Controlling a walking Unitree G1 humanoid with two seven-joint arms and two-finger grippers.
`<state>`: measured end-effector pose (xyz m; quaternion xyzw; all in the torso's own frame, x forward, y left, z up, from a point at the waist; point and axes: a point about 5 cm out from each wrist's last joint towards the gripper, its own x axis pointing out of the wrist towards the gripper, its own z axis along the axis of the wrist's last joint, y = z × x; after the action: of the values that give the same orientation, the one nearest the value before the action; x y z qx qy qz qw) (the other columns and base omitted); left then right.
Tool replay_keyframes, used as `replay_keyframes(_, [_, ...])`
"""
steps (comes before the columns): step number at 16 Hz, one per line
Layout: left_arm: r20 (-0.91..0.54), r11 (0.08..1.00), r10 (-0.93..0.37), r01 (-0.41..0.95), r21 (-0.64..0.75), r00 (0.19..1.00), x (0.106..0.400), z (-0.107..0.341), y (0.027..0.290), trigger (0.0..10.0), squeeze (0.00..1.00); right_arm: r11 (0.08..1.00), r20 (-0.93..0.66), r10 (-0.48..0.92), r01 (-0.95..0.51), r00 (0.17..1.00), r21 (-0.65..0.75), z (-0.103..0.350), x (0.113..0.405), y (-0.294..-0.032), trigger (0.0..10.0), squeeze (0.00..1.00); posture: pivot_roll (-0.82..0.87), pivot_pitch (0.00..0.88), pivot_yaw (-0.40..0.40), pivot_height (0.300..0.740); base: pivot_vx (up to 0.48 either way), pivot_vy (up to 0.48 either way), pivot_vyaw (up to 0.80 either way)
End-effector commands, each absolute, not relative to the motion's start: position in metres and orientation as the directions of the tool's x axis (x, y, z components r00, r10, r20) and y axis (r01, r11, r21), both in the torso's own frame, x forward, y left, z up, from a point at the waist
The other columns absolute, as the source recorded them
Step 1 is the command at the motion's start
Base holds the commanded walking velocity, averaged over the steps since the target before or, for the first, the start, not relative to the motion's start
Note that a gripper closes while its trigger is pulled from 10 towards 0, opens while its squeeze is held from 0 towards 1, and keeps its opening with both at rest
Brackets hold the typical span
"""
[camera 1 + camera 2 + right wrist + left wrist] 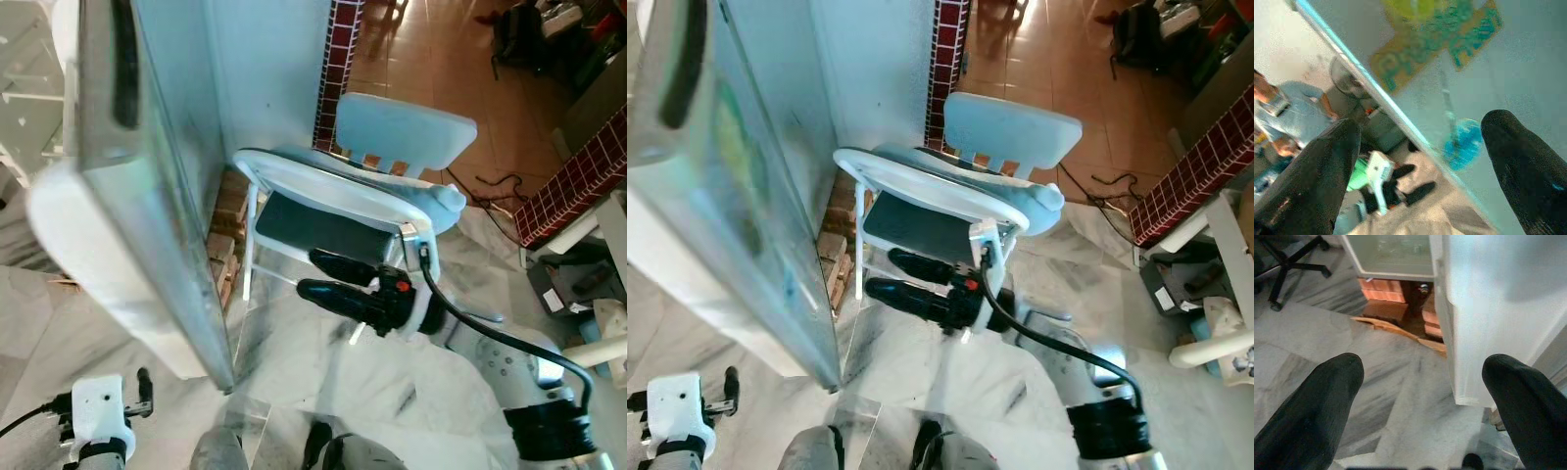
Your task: Restocking fridge
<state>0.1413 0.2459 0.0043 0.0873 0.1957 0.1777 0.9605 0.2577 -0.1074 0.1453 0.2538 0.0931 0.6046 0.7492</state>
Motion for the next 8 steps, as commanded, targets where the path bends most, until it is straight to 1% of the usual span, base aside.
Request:
replay_keyframes(1, [-0.339,0.913,0.390,-0.314,0.259,0.856,0.137,0.002,0.250,10.0,0.00,0.172,0.155,0.950,-0.866,0.273,0.469,0.142,0.263,-0.109,10.0,0.00,0.22,0.170,-0.113,0.740,0.000,0.000,0.00])
replay_keyframes(3, [-0.325,0.934,0.321,-0.241,0.264,0.890,0.142,0.002,0.247,10.0,0.00,0.305,0.110,0.916,-0.848,0.386,0.433,0.137,0.277,-0.111,10.0,0.00,0.22,0.165,-0.115,0.740,0.000,0.000,0.00])
replay_keyframes(4, [-0.319,0.947,0.265,-0.183,0.264,0.910,0.146,0.001,0.243,10.0,0.00,0.336,0.101,0.905,-0.839,0.414,0.429,0.134,0.281,-0.110,10.0,0.00,0.22,0.165,-0.115,0.740,0.000,0.000,0.00])
replay_keyframes(6, [-0.292,0.961,0.100,-0.016,0.277,0.951,0.158,0.001,0.224,10.0,0.00,0.350,0.090,0.901,-0.835,0.423,0.425,0.130,0.281,-0.106,10.0,0.00,0.22,0.164,-0.116,0.740,0.000,0.000,0.00])
replay_keyframes(7, [-0.283,0.958,0.080,0.004,0.285,0.956,0.162,0.002,0.221,10.0,0.00,0.346,0.085,0.906,-0.840,0.415,0.417,0.128,0.280,-0.104,10.0,0.00,0.22,0.164,-0.115,0.740,0.000,0.000,0.00])
replay_keyframes(8, [-0.272,0.962,0.070,0.007,0.273,0.960,0.173,0.005,0.222,10.0,0.00,0.341,0.080,0.912,-0.851,0.402,0.399,0.126,0.279,-0.100,10.0,0.00,0.22,0.163,-0.116,0.740,0.000,0.000,0.00])
